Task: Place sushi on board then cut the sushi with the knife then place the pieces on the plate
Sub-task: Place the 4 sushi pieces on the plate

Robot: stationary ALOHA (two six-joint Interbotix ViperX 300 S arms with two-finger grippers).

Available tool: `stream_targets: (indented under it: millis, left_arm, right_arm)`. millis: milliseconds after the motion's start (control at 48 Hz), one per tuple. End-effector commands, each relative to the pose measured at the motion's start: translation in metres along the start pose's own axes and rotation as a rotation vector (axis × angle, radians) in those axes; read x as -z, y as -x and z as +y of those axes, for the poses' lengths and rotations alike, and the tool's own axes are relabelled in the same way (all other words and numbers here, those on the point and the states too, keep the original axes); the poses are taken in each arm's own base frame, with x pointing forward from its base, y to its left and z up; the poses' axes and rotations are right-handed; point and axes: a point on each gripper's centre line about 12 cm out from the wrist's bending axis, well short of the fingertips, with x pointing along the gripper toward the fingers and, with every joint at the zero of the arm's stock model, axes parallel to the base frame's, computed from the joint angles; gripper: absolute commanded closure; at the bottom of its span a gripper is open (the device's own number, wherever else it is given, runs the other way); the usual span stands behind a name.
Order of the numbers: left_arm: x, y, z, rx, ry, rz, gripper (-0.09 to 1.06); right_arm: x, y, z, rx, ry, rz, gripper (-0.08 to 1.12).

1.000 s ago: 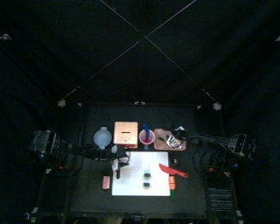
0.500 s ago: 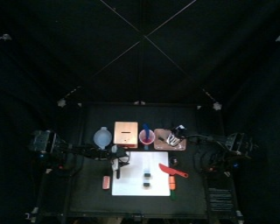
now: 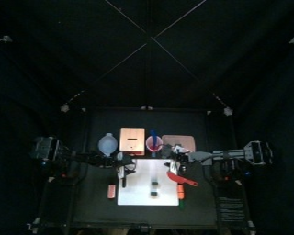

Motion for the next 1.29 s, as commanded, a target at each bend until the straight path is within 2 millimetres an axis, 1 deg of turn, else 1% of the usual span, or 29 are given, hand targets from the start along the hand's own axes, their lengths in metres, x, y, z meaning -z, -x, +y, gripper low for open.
stream_targets:
  millis: [21,167,292,417,646,833,917,958,1083,1167,1292]
  left_arm:
    - [-0.006,0.001,0.000,0.001,0.005,-0.020,0.11]
    - [-0.007,0.000,-0.003,0.006,0.001,-0.022,0.11]
    - [-0.007,0.000,-0.002,0.006,0.002,-0.022,0.11]
    - [-0.006,0.001,-0.003,0.006,0.003,-0.021,0.11]
    - [-0.005,0.001,-0.003,0.007,0.002,-0.017,0.11]
    - [-0.004,0.001,-0.002,0.005,0.003,-0.016,0.11]
    - [-0.003,0.001,-0.003,0.006,0.002,-0.013,0.11]
    - [-0.002,0.001,-0.003,0.006,0.002,-0.010,0.11]
    - [-0.003,0.001,-0.002,0.004,0.000,-0.012,0.11]
    - [-0.003,0.001,-0.002,0.004,0.000,-0.012,0.11]
    - [-0.001,0.001,-0.001,0.003,0.000,-0.007,0.11]
  right_arm:
    - [-0.012,-0.004,0.027,-0.067,0.047,-0.059,0.23]
    - [-0.009,-0.023,0.043,-0.096,0.064,-0.044,0.23]
    - [-0.010,-0.038,0.047,-0.094,0.069,-0.021,0.23]
    - [-0.005,-0.052,0.044,-0.077,0.072,0.014,0.23]
    - [0.000,-0.067,0.043,-0.065,0.072,0.049,0.23]
    - [0.000,-0.080,0.040,-0.051,0.043,0.080,0.27]
    - [-0.005,-0.080,0.039,-0.051,0.014,0.076,0.32]
    - [-0.008,-0.078,0.037,-0.050,0.003,0.072,0.37]
    - [-0.013,-0.066,0.025,-0.039,-0.032,0.048,0.46]
    - [-0.015,-0.055,0.012,-0.023,-0.056,0.035,0.48]
    - [-0.015,-0.027,-0.018,0.029,-0.112,0.025,0.48]
